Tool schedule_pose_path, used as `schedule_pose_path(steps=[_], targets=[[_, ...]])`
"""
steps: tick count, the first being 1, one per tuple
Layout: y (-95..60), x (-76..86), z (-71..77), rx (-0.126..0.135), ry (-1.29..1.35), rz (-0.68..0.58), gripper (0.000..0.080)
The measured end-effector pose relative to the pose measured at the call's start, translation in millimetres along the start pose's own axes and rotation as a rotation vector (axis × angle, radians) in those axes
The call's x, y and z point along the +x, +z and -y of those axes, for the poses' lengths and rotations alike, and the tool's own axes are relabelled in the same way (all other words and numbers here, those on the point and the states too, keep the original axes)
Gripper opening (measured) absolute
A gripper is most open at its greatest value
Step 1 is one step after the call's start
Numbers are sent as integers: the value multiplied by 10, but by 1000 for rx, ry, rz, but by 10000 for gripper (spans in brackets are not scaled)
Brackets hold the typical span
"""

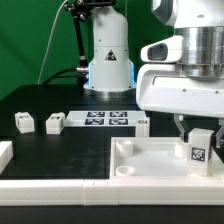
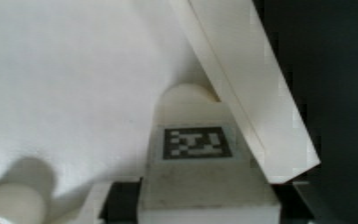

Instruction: Assemble one leg

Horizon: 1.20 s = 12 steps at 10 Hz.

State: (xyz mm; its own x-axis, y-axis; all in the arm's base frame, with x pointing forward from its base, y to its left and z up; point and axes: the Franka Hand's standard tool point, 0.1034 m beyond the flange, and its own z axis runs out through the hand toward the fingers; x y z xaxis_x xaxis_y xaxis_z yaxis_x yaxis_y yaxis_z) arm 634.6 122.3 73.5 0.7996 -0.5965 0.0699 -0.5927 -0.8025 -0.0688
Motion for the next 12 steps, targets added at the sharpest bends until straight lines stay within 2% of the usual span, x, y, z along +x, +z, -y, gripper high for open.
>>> schedule_pose_path(steps=[5,7,8,9,10,11,12], targets=[[-5,19,-23,20,653,41,291],[-3,8,-14,23,753,50,292],[-1,7,-15,24,720,49,292],[0,5,-20,19,650,53,460],[-1,6,-22,-2,555,75,603],[-7,10,3,-1,503,74,636],[-2,13,-5,-2,325,66,636]])
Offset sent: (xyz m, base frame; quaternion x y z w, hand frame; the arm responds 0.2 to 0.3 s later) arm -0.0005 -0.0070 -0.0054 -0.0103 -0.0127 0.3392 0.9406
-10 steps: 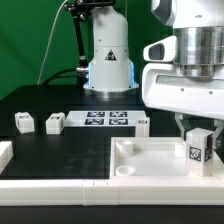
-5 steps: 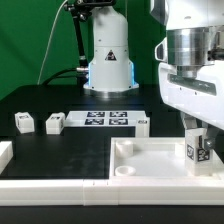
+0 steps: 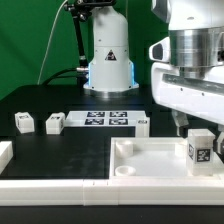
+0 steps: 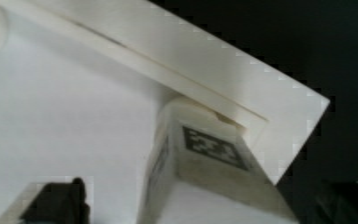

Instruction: Assemble one leg

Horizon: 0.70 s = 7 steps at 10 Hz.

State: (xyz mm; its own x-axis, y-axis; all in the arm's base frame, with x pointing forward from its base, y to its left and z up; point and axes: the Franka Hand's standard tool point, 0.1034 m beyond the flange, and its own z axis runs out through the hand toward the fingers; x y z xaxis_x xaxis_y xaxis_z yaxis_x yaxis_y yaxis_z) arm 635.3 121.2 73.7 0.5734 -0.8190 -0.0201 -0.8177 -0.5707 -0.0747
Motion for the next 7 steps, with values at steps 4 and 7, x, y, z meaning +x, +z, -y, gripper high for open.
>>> schedule_pose_path(steps=[4,7], targets=[[5,-3,1,-5,-452,-4,649],[3,13,-6,-6,-700,-5,649]])
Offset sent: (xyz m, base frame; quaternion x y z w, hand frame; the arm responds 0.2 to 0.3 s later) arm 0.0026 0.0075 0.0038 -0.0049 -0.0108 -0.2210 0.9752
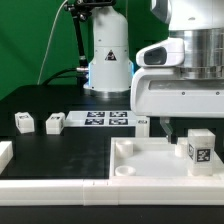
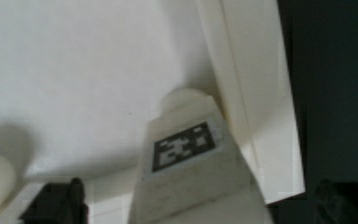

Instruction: Assemble one leg

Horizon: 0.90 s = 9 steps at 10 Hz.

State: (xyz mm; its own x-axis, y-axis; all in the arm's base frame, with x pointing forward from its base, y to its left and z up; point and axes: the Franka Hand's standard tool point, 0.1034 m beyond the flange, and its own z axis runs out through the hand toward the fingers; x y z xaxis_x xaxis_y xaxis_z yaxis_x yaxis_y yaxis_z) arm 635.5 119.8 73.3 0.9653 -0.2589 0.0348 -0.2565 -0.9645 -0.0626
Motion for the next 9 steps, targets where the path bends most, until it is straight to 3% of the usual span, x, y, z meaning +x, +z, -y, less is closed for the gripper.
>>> schedule_pose_path(steps=[1,3,4,5,6,9], targets=[[-9,10,-3,-13,-104,-7,649],[-9,17,-5,-15,-119,-13,649],[-7,17,-7,-16,-119,-13,528],[-7,17,-7,-16,-119,-13,345],[-7,17,-7,-16,-119,-13,288],[-9,19,-1,-13,15,-17,288]])
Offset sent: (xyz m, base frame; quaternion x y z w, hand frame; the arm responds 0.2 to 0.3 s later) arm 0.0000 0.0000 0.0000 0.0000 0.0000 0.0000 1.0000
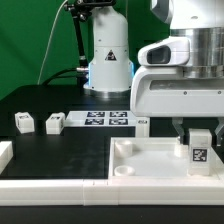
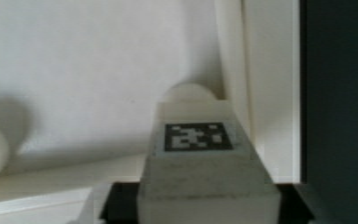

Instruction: Assemble one leg

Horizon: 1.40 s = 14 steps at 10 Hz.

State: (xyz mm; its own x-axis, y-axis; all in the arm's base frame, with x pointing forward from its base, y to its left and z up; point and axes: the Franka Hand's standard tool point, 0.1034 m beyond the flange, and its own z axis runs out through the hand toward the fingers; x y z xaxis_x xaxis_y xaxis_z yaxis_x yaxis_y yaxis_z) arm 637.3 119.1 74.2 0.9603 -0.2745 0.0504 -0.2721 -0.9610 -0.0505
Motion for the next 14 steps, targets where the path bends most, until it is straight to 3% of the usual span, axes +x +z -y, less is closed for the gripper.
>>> schedule_pose_path(steps=[5,6,8,9,10,14], targets=[[-10,21,-255,-57,512,-31,303],[-15,35,-326,-74,571,-43,308],[-17,39,-351,-82,584,-48,308],[-15,39,-349,-82,582,-49,407],[-15,39,-350,-82,582,-49,577],[-14,39,-350,-82,582,-48,645]])
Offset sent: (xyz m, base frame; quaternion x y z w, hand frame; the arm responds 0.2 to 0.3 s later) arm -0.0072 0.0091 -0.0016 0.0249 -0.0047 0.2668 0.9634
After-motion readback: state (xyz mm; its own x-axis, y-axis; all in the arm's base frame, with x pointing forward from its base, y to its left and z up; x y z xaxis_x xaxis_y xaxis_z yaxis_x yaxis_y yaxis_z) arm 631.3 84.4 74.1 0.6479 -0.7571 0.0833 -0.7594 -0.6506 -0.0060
